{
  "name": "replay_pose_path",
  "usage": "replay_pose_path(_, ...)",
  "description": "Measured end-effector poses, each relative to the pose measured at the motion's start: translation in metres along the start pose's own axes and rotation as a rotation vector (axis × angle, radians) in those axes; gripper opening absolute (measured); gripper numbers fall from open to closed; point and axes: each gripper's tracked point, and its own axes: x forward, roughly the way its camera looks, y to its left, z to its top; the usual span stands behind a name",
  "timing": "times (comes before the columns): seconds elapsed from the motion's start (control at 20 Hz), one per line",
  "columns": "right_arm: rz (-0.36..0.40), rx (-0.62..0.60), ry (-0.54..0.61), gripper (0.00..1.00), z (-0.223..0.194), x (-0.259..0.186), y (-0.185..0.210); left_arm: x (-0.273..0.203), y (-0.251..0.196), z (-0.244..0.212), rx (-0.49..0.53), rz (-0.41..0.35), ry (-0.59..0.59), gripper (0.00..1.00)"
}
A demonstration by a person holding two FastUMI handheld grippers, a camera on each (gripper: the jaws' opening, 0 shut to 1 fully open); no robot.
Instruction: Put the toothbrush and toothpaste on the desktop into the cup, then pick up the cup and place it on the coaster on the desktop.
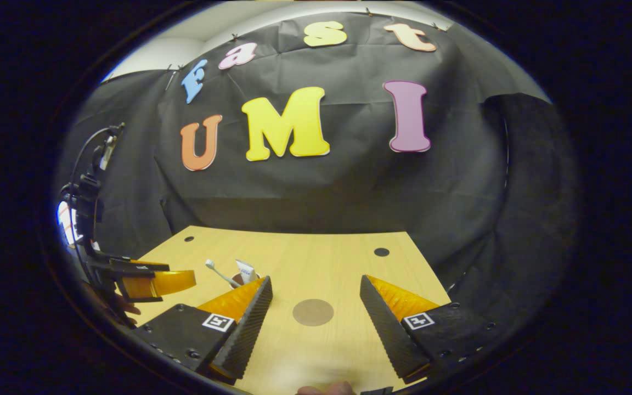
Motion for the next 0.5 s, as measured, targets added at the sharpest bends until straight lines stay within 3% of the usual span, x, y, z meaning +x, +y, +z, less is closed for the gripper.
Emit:
replay_pose_path(0.2,-0.059,0.043,0.004,0.93,0.001,-0.011,-0.036,0.031,-0.001,-0.020,-0.016,0.019,0.188,0.98)
replay_pose_path(0.5,-0.121,0.094,0.029,0.96,-0.004,-0.019,-0.075,0.075,0.001,-0.045,-0.038,0.045,0.397,1.00)
